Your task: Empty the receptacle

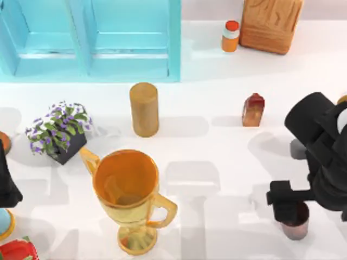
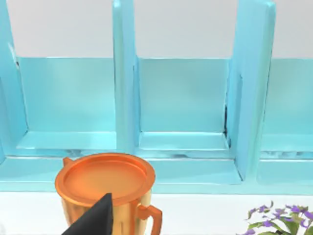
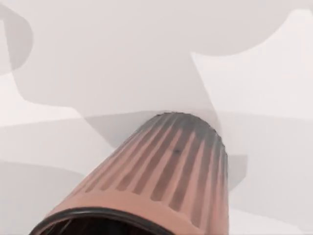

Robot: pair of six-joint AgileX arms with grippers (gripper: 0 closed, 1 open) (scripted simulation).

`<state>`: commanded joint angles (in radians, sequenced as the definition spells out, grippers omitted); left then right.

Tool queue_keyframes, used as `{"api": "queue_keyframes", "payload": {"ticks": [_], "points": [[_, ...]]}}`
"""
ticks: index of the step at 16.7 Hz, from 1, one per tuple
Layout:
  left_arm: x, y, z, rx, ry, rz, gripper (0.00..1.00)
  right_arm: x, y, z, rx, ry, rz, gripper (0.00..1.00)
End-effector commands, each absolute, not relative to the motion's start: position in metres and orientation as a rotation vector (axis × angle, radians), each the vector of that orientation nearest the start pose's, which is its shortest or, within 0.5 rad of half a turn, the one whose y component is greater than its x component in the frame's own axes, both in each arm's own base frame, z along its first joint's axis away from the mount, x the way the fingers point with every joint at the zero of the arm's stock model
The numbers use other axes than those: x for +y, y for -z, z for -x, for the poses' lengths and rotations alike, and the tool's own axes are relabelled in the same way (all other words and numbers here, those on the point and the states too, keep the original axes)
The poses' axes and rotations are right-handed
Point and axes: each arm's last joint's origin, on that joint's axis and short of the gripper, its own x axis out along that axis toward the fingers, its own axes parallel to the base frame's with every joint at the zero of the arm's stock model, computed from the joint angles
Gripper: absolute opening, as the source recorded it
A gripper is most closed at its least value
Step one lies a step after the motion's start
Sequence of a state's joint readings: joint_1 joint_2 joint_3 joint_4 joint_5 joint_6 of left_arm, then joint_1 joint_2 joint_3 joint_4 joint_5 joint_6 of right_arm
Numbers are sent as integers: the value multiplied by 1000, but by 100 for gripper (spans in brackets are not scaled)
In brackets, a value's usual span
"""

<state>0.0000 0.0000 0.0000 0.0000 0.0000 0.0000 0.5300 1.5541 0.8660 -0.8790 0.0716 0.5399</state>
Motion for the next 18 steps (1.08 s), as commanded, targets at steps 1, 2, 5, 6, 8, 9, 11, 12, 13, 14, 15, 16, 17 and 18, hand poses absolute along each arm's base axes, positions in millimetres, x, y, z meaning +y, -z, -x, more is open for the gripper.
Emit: {"api": "queue_keyframes", "payload": {"ticks": [1, 2, 5, 6, 8, 9, 11, 12, 13, 14, 15, 16, 17, 18], "points": [[-1, -160, -106, 0, 0, 0, 100, 125, -155, -216, 1531, 55, 39, 100], [-1, -160, -106, 0, 0, 0, 100, 125, -155, -216, 1531, 55, 39, 100], [-1, -160, -106, 0, 0, 0, 100, 125, -156, -216, 1530, 55, 38, 100], [-1, -160, -106, 0, 0, 0, 100, 125, -156, -216, 1530, 55, 38, 100], [-1, -160, -106, 0, 0, 0, 100, 127, -166, -218, 1525, 51, 38, 100], [-1, -160, -106, 0, 0, 0, 100, 128, -175, -220, 1524, 50, 38, 100], [-1, -160, -106, 0, 0, 0, 100, 129, -195, -221, 1536, 57, 42, 100], [-1, -160, -106, 0, 0, 0, 100, 128, -207, -220, 1547, 64, 47, 100], [-1, -160, -106, 0, 0, 0, 100, 127, -220, -219, 1550, 66, 47, 100], [-1, -160, -106, 0, 0, 0, 100, 126, -232, -219, 1546, 65, 44, 100], [-1, -160, -106, 0, 0, 0, 100, 126, -243, -218, 1540, 62, 41, 100], [-1, -160, -106, 0, 0, 0, 100, 125, -250, -217, 1534, 59, 39, 100], [-1, -160, -106, 0, 0, 0, 100, 125, -255, -216, 1531, 56, 38, 100], [-1, -160, -106, 0, 0, 0, 100, 125, -256, -216, 1530, 55, 38, 100]]}}
